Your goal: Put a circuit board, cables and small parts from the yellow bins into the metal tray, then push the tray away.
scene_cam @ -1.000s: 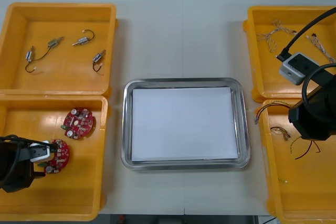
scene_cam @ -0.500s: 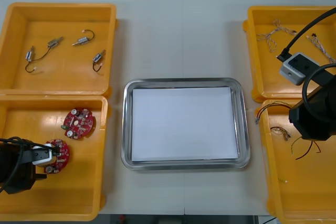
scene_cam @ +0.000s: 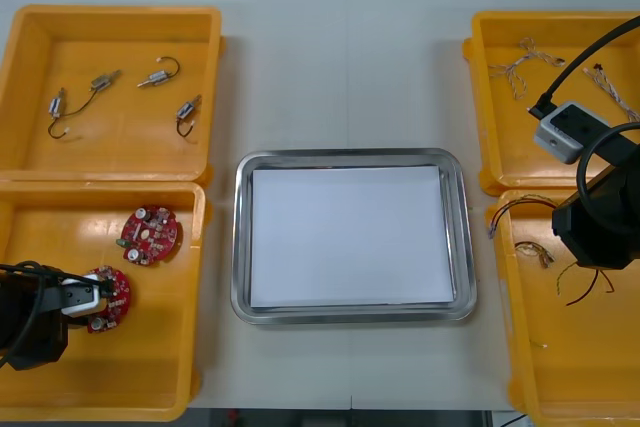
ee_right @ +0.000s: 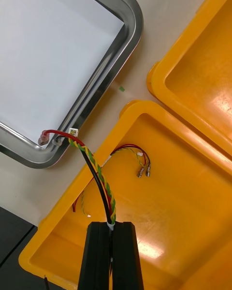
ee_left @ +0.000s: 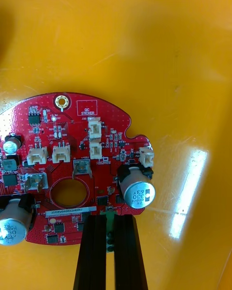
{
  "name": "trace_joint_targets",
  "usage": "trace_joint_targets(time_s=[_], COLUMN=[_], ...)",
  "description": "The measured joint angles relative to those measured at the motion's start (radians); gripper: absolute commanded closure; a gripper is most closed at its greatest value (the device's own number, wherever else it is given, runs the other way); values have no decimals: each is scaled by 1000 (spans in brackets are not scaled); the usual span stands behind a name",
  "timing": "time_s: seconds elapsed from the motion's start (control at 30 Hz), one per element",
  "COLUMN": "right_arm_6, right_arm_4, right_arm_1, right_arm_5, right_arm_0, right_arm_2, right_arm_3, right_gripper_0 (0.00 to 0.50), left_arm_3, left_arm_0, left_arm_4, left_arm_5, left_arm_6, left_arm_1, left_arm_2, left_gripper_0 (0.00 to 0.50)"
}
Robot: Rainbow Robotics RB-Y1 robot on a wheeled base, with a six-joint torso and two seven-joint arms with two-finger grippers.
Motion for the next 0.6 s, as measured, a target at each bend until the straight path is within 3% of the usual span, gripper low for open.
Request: trace_joint_targets(time_s=[0.43,0.6], right_arm_6=[0,0], right_arm_4=[0,0], right_arm_1=[0,0], right_arm_5=[0,0], right_arm_0=[0,0], right_arm_2=[0,0], right_arm_3=[-5,-8], right_gripper_0=[500,500], left_arm_3=[0,-1], left_arm_0=[-2,-11], left_arm_4=[1,16], left_arm_5=[4,74], left_arm_6=[0,0], left_arm_1=[0,0], left_arm_2=[0,17], left_gripper_0=[500,500])
